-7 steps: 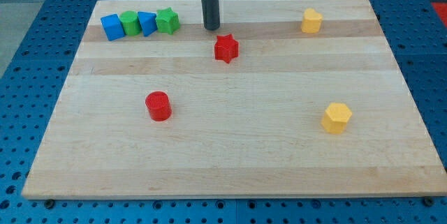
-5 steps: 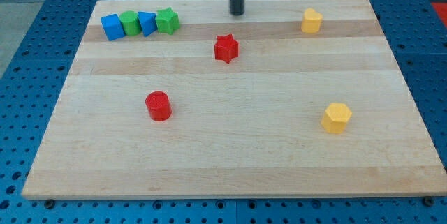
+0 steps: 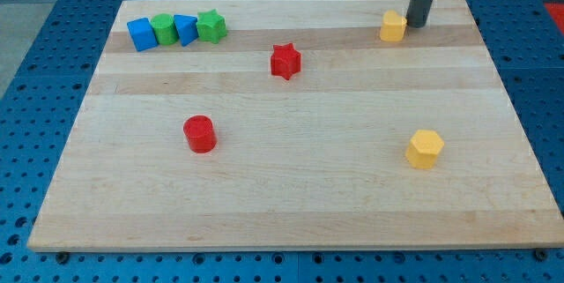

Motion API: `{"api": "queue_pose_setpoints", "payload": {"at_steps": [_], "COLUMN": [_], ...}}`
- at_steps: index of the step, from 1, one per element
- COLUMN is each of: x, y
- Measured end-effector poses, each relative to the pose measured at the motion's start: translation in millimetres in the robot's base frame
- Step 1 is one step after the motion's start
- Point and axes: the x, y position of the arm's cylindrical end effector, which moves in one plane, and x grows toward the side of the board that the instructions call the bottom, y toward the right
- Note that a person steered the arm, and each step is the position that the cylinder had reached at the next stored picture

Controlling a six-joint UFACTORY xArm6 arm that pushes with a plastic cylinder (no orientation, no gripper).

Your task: Slide the yellow heart towards the red star

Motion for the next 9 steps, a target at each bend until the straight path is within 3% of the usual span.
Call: {"api": "queue_pose_setpoints", "payload": {"at_steps": [3,8,9], "x": [2.4,119.9,118.8], "y": [-28.8,-86.7,-38.1]}}
